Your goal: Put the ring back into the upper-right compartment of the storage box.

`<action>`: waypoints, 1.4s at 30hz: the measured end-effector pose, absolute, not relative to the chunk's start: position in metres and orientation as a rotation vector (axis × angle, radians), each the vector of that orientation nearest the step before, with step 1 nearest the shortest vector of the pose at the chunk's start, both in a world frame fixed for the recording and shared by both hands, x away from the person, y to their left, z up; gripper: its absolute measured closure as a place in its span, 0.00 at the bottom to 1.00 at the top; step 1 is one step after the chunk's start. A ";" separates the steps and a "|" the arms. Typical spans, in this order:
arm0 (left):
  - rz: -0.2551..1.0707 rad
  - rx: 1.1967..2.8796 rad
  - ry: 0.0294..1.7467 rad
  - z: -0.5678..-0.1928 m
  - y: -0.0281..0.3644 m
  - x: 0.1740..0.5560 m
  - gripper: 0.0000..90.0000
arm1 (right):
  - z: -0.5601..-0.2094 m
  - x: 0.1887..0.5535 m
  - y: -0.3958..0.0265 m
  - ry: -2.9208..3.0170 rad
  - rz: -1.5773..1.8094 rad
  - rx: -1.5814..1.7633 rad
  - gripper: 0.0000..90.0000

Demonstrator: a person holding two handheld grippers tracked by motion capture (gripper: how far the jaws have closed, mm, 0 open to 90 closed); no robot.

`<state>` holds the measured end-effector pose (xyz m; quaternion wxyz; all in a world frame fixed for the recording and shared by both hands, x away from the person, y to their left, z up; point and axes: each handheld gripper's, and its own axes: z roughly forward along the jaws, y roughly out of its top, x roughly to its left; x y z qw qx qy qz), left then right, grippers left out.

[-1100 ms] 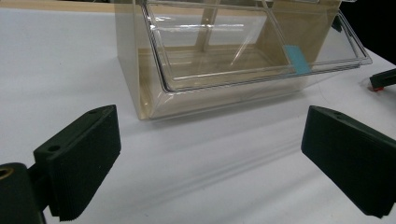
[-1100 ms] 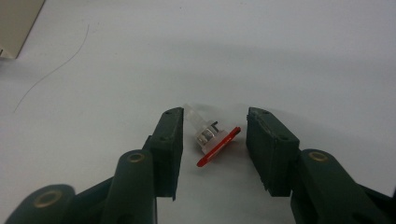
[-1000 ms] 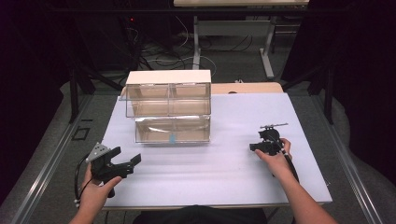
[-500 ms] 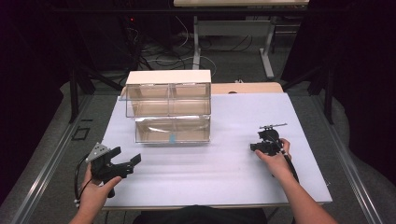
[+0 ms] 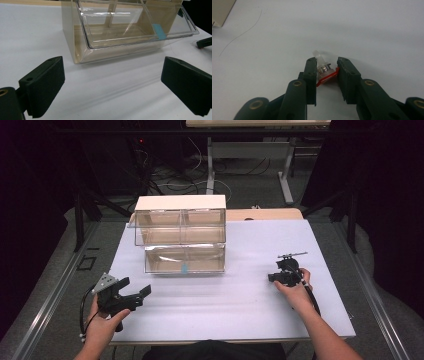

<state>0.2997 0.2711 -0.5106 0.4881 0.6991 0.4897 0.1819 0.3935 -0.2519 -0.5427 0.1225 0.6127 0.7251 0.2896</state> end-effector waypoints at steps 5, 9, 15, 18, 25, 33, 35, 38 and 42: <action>0.442 1.700 1.190 -0.511 0.271 0.300 0.06 | -0.542 0.393 -0.253 2.123 0.848 1.784 0.78; 0.443 1.700 1.189 -0.511 0.271 0.300 0.06 | -0.542 0.393 -0.253 2.125 0.854 1.786 0.78; 0.443 1.700 1.189 -0.511 0.271 0.300 0.06 | -0.540 0.393 -0.255 2.117 0.874 1.787 0.78; 0.443 1.701 1.189 -0.511 0.271 0.300 0.06 | -0.539 0.392 -0.256 2.109 0.888 1.793 0.78; 0.443 1.701 1.190 -0.511 0.271 0.300 0.07 | -0.532 0.391 -0.262 2.070 0.964 1.821 0.78; 0.447 1.700 1.189 -0.511 0.272 0.300 0.07 | -0.528 0.389 -0.267 2.026 1.039 1.845 0.78; 0.446 1.699 1.190 -0.511 0.272 0.300 0.07 | -0.527 0.389 -0.267 2.019 1.057 1.852 0.78; 0.446 1.698 1.190 -0.511 0.272 0.300 0.07 | -0.525 0.388 -0.269 2.007 1.086 1.849 0.78; 0.444 1.695 1.190 -0.510 0.272 0.300 0.07 | -0.522 0.386 -0.269 1.994 1.113 1.859 0.78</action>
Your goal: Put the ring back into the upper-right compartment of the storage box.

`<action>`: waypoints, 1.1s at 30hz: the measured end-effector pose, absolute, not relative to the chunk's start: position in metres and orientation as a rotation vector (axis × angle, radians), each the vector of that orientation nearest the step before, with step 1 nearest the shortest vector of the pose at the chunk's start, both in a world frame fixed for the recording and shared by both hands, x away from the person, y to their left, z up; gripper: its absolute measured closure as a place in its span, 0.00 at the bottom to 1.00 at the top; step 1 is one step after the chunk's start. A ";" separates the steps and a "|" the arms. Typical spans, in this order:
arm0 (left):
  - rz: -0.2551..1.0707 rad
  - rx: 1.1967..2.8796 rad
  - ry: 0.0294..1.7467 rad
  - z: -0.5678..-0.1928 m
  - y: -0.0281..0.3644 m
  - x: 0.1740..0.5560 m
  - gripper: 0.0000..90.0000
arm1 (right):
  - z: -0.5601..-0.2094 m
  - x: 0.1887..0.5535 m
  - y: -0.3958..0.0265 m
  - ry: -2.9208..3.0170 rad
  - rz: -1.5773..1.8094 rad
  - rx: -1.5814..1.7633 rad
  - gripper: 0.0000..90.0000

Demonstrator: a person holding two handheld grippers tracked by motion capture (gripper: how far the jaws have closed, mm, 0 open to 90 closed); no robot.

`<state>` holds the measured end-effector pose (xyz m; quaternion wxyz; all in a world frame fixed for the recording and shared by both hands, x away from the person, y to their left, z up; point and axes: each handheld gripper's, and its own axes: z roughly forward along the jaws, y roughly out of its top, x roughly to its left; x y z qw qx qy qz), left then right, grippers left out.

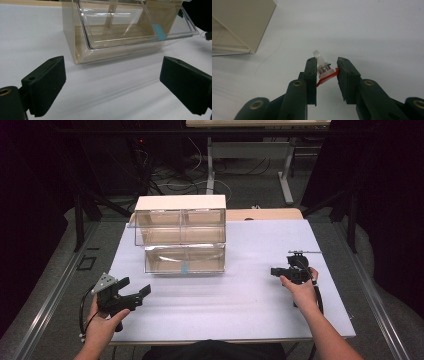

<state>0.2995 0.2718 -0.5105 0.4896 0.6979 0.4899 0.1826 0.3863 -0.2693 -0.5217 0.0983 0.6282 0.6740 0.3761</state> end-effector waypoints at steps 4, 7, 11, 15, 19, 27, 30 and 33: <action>0.440 1.692 1.190 -0.510 0.272 0.299 0.07 | -0.518 0.384 -0.269 1.974 1.152 1.840 0.78; 0.437 1.688 1.184 -0.510 0.272 0.299 0.07 | -0.516 0.382 -0.269 1.969 1.176 1.846 0.78; 0.432 1.684 1.180 -0.509 0.271 0.299 0.08 | -0.513 0.379 -0.268 1.942 1.216 1.835 0.78; 0.431 1.684 1.175 -0.508 0.271 0.298 0.08 | -0.506 0.373 -0.264 1.924 1.251 1.825 0.78; 0.428 1.680 1.169 -0.507 0.271 0.297 0.08 | -0.502 0.369 -0.263 1.910 1.274 1.825 0.78; 0.433 1.700 1.133 -0.504 0.267 0.294 0.09 | -0.493 0.361 -0.262 1.926 1.313 1.841 0.78; 0.436 1.705 1.122 -0.503 0.266 0.293 0.09 | -0.491 0.358 -0.261 1.924 1.323 1.847 0.78; 0.424 1.695 1.117 -0.502 0.263 0.292 0.09 | -0.487 0.354 -0.262 1.931 1.338 1.843 0.78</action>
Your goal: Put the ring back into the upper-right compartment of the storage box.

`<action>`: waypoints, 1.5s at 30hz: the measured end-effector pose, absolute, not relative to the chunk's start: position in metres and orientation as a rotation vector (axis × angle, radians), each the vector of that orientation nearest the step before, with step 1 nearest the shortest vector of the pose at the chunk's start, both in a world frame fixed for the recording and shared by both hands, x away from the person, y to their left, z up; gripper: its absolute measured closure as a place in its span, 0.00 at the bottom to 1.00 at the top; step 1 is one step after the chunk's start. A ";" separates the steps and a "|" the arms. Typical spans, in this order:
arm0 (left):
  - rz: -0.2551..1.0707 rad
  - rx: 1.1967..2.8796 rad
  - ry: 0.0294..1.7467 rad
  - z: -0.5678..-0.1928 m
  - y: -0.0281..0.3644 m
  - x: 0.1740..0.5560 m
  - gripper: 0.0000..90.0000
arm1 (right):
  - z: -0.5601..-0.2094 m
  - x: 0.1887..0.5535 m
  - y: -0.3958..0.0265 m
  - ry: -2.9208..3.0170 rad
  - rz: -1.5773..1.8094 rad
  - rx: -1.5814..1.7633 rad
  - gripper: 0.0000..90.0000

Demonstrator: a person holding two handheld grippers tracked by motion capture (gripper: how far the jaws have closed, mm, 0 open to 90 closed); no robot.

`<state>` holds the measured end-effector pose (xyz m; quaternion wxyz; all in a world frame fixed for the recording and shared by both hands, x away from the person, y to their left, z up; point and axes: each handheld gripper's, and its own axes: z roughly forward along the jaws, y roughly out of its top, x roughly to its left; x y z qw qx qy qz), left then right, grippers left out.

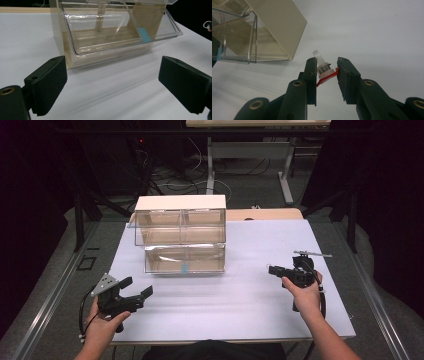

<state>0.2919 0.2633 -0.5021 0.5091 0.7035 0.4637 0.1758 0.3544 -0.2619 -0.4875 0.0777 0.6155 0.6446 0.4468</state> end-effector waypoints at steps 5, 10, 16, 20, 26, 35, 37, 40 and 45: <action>0.417 1.709 1.103 -0.502 0.261 0.291 0.11 | -0.480 0.348 -0.264 1.948 1.348 1.833 0.78; 0.410 1.710 1.102 -0.501 0.260 0.290 0.12 | -0.476 0.345 -0.262 1.960 1.376 1.829 0.78; 0.406 1.731 1.074 -0.502 0.259 0.290 0.13 | -0.470 0.340 -0.253 1.990 1.416 1.806 0.78; 0.402 1.729 1.075 -0.502 0.258 0.290 0.13 | -0.468 0.338 -0.246 2.015 1.435 1.786 0.78; 0.403 1.724 1.080 -0.502 0.258 0.290 0.14 | -0.465 0.338 -0.235 2.048 1.468 1.772 0.78; 0.405 1.724 1.085 -0.503 0.258 0.290 0.14 | -0.461 0.340 -0.212 2.119 1.493 1.721 0.78; 0.405 1.726 1.089 -0.503 0.258 0.291 0.14 | -0.459 0.340 -0.206 2.129 1.496 1.717 0.78; 0.406 1.725 1.089 -0.503 0.258 0.291 0.14 | -0.458 0.341 -0.197 2.152 1.526 1.710 0.78; 0.404 1.723 1.096 -0.503 0.259 0.291 0.14 | -0.457 0.341 -0.184 2.185 1.538 1.686 0.78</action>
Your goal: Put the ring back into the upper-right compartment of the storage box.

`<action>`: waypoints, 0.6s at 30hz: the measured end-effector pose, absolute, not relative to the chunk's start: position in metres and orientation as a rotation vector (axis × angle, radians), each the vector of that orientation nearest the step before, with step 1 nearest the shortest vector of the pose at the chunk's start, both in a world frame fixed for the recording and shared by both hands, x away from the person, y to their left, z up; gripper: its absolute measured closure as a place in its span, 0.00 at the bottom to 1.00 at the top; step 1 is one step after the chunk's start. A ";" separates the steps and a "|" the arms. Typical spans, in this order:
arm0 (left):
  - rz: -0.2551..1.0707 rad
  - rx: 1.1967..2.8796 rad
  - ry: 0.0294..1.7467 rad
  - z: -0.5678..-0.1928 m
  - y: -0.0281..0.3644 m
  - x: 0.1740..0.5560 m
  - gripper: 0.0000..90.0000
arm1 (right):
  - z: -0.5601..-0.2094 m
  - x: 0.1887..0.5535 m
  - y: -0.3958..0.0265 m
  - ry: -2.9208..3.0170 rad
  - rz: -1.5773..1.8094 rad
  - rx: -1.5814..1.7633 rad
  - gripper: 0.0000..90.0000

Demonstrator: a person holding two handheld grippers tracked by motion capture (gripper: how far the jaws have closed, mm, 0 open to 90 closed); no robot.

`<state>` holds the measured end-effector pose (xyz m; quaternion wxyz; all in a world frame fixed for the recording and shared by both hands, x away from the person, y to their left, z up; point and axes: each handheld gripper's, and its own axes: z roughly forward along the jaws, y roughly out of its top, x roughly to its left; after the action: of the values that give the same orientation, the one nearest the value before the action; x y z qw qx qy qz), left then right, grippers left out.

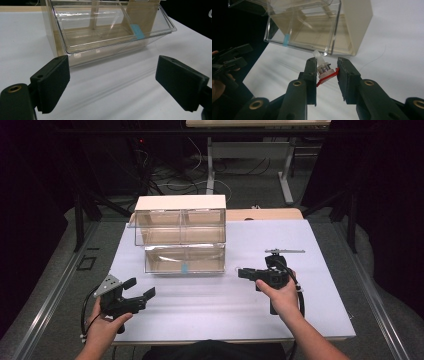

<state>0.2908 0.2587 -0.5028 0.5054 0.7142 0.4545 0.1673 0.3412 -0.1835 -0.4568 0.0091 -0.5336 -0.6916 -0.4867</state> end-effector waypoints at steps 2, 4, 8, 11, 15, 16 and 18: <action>0.403 1.722 1.098 -0.503 0.259 0.291 0.14 | -0.456 0.341 -0.182 -2.163 -1.510 -1.663 0.78; 0.403 1.722 1.100 -0.503 0.259 0.291 0.14 | -0.455 0.341 -0.179 -2.165 -1.508 -1.656 0.78; 0.403 1.719 1.100 -0.503 0.259 0.291 0.14 | -0.453 0.342 -0.173 -2.131 -1.503 -1.636 0.78; 0.406 1.718 1.099 -0.503 0.259 0.291 0.14 | -0.452 0.343 -0.170 -2.134 -1.503 -1.621 0.78; 0.406 1.716 1.099 -0.503 0.259 0.292 0.14 | -0.449 0.342 -0.166 -2.115 -1.502 -1.617 0.78; 0.406 1.717 1.101 -0.503 0.259 0.291 0.14 | -0.449 0.342 -0.166 -2.115 -1.502 -1.617 0.78; 0.405 1.715 1.104 -0.503 0.260 0.292 0.14 | -0.446 0.343 -0.165 -2.110 -1.514 -1.608 0.78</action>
<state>0.2916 0.2597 -0.5034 0.5065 0.7112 0.4576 0.1679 0.3429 -0.1648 -0.4460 0.0436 -0.5260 -0.6902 -0.4951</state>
